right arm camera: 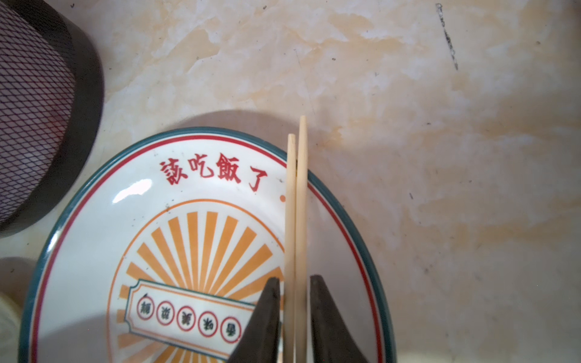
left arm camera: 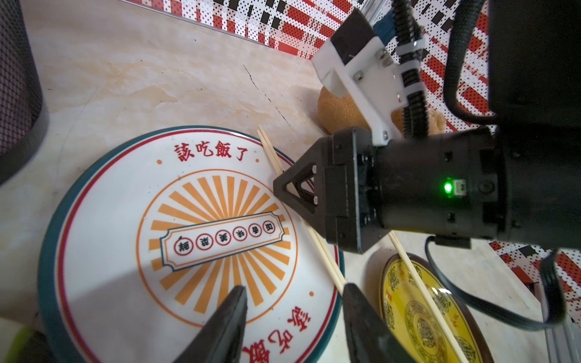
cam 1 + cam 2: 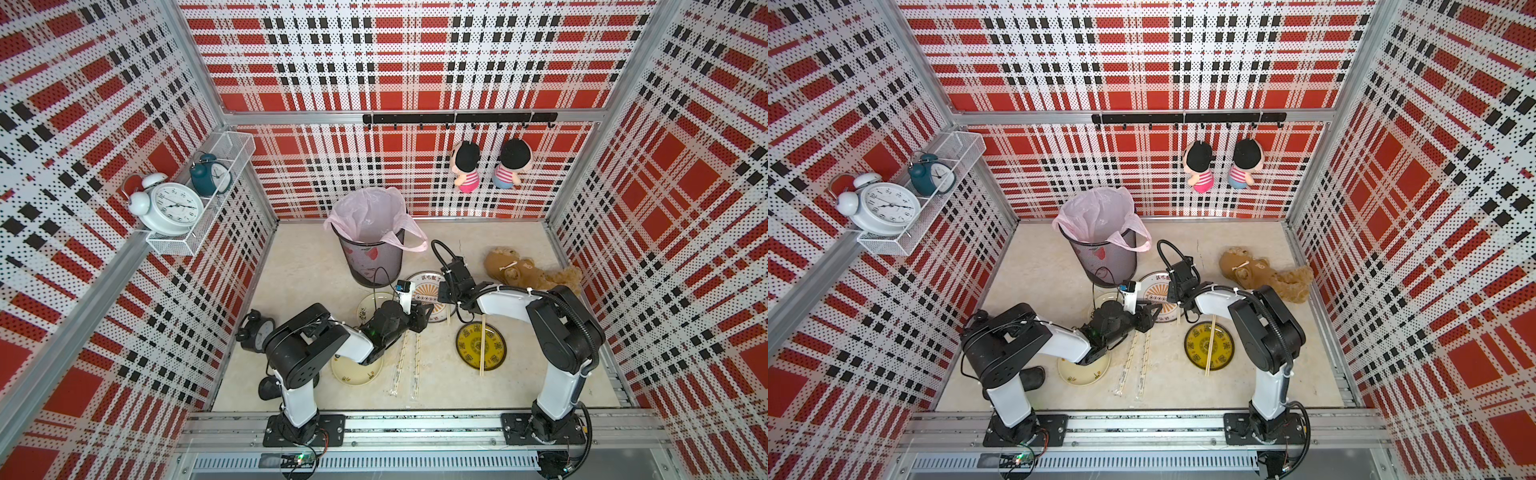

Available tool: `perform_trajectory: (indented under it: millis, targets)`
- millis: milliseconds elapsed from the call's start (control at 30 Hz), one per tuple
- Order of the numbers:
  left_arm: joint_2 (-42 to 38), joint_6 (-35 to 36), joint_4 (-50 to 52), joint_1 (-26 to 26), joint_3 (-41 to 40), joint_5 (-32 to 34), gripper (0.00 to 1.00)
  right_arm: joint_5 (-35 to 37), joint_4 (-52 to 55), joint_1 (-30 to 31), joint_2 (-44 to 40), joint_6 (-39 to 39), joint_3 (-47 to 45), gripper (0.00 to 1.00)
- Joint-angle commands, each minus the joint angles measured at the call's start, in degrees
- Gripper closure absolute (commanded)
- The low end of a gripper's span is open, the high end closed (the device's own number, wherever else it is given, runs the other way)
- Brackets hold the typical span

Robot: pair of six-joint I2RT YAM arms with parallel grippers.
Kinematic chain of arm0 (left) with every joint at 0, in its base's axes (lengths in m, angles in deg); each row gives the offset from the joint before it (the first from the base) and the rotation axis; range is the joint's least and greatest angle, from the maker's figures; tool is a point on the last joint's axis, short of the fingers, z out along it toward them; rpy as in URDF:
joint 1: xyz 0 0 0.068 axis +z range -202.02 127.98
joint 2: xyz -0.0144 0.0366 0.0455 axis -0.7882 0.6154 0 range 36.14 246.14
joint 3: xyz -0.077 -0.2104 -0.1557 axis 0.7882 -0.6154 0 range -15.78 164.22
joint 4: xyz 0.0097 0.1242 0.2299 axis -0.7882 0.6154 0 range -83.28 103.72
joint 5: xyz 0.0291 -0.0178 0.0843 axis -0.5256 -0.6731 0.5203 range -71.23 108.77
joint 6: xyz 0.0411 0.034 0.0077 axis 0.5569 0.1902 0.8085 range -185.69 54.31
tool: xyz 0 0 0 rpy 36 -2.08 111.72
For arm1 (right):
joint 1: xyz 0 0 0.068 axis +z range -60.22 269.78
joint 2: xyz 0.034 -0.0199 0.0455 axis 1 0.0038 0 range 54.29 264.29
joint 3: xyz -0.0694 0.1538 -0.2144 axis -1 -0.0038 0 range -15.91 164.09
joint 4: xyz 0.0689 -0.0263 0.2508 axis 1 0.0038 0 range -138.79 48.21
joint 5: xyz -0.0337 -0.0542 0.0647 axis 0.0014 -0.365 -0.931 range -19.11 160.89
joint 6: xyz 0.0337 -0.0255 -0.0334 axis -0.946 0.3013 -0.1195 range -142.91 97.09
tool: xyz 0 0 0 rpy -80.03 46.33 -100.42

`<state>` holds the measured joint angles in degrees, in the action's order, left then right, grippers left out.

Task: Remove the packaging of disposable chopsticks
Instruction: Adjust the disposable chopsticks at the plate.

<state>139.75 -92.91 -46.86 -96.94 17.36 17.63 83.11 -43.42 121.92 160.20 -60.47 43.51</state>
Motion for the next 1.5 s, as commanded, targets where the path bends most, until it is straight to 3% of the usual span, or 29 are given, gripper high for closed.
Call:
perform_trajectory:
  millis: [0, 500, 633, 767, 833, 867, 900, 1033, 1133, 1200, 1333, 1467]
  targets:
    - [-0.42, -0.29, -1.61, 0.37, -0.71, -0.23, 0.47, 0.20, -0.23, 0.38, -0.11, -0.41, 0.41, 0.77]
    - [-7.08, 1.21, 1.59, -2.00, -3.36, 8.11, 0.46, 2.71, -3.76, 1.77, -11.63, 0.09, -6.82, 0.63]
    - [-11.30, 1.71, 1.63, -3.51, -5.52, 10.79, 0.45, 3.06, -3.59, 3.03, -18.19, 0.34, -9.56, 0.47]
    - [-18.10, 2.81, 2.51, -5.68, -8.44, 13.57, 0.39, 5.61, -0.66, 6.22, -26.33, 1.34, -11.52, 0.39]
    - [-21.89, 3.44, 3.87, -6.84, -9.71, 14.91, 0.32, 7.75, 0.80, 8.46, -30.80, 1.39, -12.58, 0.30]
    - [-23.96, 3.71, 4.60, -7.30, -10.32, 15.47, 0.29, 8.82, 1.59, 9.69, -33.12, 1.47, -13.04, 0.11]
    - [-25.68, 3.81, 5.26, -7.60, -10.78, 15.80, 0.25, 9.32, 2.11, 10.68, -34.92, 1.57, -13.47, 0.00]
    - [-32.89, 4.61, 9.72, -9.24, -12.12, 19.11, 0.02, 9.12, 1.94, 12.90, -42.49, 2.40, -16.52, 0.00]
    - [-37.86, 5.16, 12.49, -10.00, -13.33, 20.51, 0.02, 5.30, -4.75, 12.84, -48.61, 5.31, -21.99, 0.00]
    - [-40.72, 5.12, 14.39, -10.18, -14.17, 21.20, 0.02, -0.92, -7.62, 12.25, -52.20, 8.49, -24.96, 0.00]
    - [-44.46, 4.49, 18.59, -10.18, -15.28, 21.22, 0.02, -3.95, -6.35, 12.24, -55.14, 6.28, -27.11, 0.00]
    - [-46.06, 2.91, 20.61, -10.10, -16.72, 17.87, 0.02, -9.55, -6.76, 12.73, -51.90, 1.41, -28.46, 0.00]
